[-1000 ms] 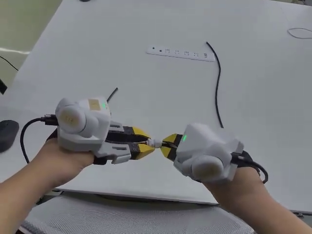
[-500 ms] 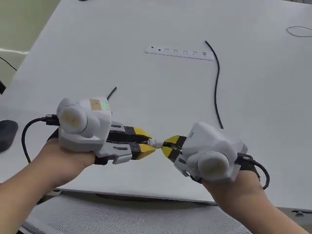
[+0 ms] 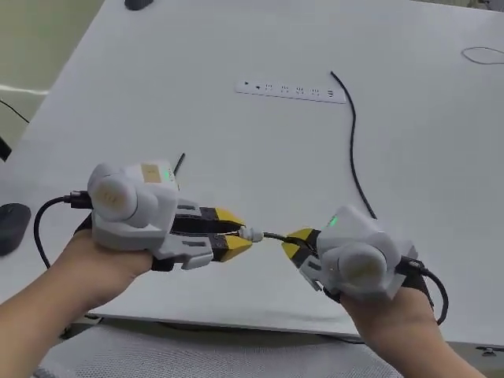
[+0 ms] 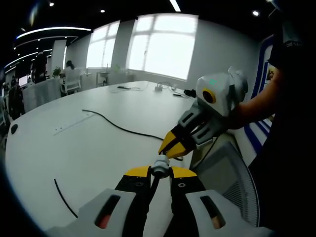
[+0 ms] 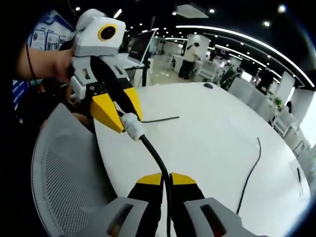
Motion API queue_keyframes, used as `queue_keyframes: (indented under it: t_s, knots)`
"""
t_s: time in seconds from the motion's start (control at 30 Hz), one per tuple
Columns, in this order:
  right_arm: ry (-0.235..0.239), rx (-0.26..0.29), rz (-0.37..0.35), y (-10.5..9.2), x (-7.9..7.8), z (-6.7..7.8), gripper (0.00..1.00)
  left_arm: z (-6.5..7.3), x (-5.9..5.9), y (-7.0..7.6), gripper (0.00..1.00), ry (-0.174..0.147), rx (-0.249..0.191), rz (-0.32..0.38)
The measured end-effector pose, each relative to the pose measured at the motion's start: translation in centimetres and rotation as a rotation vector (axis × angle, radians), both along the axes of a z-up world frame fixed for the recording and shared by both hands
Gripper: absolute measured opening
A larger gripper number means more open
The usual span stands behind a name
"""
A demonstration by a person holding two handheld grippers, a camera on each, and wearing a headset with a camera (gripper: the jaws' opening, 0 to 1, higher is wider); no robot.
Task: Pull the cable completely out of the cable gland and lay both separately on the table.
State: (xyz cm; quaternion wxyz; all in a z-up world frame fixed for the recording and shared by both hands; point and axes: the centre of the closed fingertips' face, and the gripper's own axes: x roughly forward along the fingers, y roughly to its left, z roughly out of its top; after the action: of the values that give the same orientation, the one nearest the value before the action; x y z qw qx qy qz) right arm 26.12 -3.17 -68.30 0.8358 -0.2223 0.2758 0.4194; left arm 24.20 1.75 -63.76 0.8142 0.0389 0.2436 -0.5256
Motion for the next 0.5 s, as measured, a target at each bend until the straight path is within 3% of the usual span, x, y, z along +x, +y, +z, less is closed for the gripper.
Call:
queue_keyframes:
  t_s: [0.23, 0.37, 0.5]
  knots:
    - [0.063, 0.014, -0.109, -1.9, 0.9, -2.0, 0.0, 0.4, 0.1, 0.0, 0.15, -0.008, -0.01, 0.006]
    - [0.132, 0.049, -0.196, -3.2, 1.0, -3.4, 0.0, 0.5, 0.0, 0.1, 0.15, -0.009, -0.019, 0.013]
    - [0.148, 0.059, -0.234, -4.0, 0.9, -3.8, 0.0, 0.4, 0.0, 0.2, 0.15, -0.01, -0.022, 0.022]
